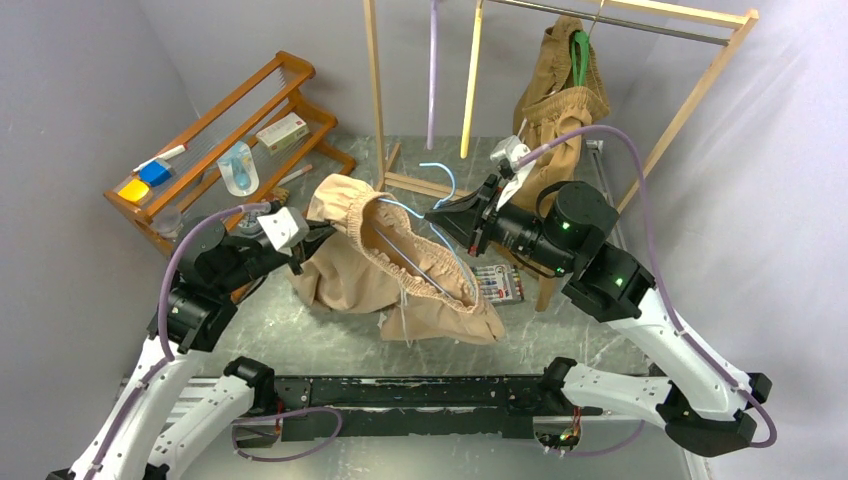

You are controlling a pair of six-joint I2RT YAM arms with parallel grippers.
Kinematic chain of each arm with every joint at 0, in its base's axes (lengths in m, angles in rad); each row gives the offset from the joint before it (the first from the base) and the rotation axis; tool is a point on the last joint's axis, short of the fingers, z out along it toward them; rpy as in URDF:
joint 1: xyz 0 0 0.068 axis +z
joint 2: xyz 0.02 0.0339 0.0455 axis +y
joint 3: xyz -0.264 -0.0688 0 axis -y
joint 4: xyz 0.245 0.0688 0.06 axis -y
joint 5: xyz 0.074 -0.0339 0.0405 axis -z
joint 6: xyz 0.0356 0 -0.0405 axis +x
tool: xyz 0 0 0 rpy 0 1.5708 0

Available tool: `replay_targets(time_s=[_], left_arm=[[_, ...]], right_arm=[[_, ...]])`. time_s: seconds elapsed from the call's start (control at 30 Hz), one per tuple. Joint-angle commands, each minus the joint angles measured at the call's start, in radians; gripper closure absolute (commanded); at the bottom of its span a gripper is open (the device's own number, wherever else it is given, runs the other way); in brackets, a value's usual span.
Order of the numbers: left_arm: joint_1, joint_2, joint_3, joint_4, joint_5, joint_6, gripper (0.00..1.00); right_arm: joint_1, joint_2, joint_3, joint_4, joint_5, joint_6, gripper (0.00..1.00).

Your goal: Place the shorts on the hanger

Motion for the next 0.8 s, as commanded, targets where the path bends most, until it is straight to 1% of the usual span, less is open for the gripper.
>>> replay_targets(time_s=[0.0,0.13,0.17,0.2,0.23,0.27,0.3,0.33,0.47,0.53,0.57,0.67,0.77], left_arm=[[0.006,0.029,0.064,0.061,-0.030,-0.042,0.93],[0.005,0.050,0.084,0.099,0.023,-0.085,0.93],[0.006,0.053,0.087,0.104,0.035,-0.093,0.89],[0.006,0.056,0.090,0.102,0.038,-0.102,0.81],[0.006,0.055,0.093,0.096,0.036,-0.110,0.71],[0.005,0.051,0.096,0.090,0.033,-0.111,0.57],[0.006,0.046,0.096,0.085,0.032,-0.109,0.50],[0.006,0.038,0.095,0.086,0.032,-0.107,0.48],[0.006,0.017,0.091,0.128,0.042,-0.095,0.45],[0.006,0.017,0.094,0.155,0.087,-0.073,0.45],[0.005,0.021,0.091,0.175,0.133,-0.056,0.46],[0.007,0.050,0.083,0.228,0.327,0.011,0.45],[0.006,0.102,0.104,0.225,0.464,0.094,0.44]], right_arm=[[-0.002,0.001,0.050,-0.034,-0.033,0.016,1.00],[-0.001,-0.012,0.029,-0.054,-0.005,0.026,1.00],[-0.002,-0.015,0.028,-0.058,0.005,0.032,1.00],[-0.002,-0.017,0.030,-0.064,0.007,0.035,1.00],[-0.001,-0.016,0.032,-0.068,0.002,0.036,1.00],[-0.001,-0.015,0.032,-0.073,-0.004,0.033,1.00],[-0.002,-0.014,0.028,-0.076,-0.009,0.031,1.00],[-0.001,-0.015,0.025,-0.078,-0.010,0.029,1.00],[-0.001,-0.014,-0.004,-0.062,-0.005,0.050,1.00],[-0.002,-0.007,-0.013,-0.045,-0.010,0.069,1.00],[0.000,0.000,-0.015,-0.035,-0.019,0.077,1.00],[-0.001,0.029,-0.019,-0.006,-0.053,0.100,1.00],[0.000,0.054,-0.027,0.033,-0.081,0.122,1.00]])
